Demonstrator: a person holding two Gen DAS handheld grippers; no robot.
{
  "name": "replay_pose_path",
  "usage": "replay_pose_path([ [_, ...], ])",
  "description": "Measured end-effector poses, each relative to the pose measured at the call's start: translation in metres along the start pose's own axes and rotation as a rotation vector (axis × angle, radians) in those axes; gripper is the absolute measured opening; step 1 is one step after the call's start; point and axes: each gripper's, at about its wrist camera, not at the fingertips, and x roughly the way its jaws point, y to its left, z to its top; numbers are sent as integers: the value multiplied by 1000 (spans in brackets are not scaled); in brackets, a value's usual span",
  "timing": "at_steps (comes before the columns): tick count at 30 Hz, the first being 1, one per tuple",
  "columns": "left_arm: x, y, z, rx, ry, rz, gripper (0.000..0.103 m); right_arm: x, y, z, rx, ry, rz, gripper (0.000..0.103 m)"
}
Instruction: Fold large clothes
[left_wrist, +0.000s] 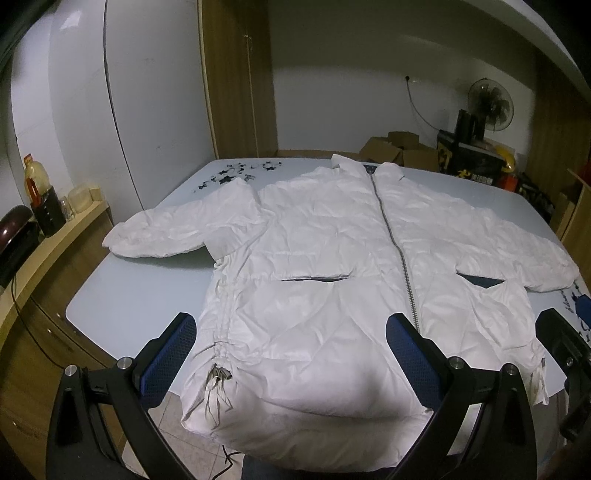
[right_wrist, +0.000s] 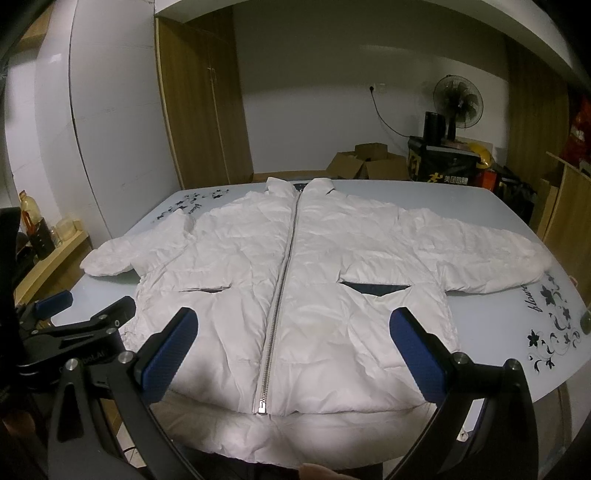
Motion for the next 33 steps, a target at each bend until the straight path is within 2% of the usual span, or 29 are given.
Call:
replay_pose_path([
  [33,15,3,-7,-4,50,2,103,11,6,-5,-9,38,6,103],
])
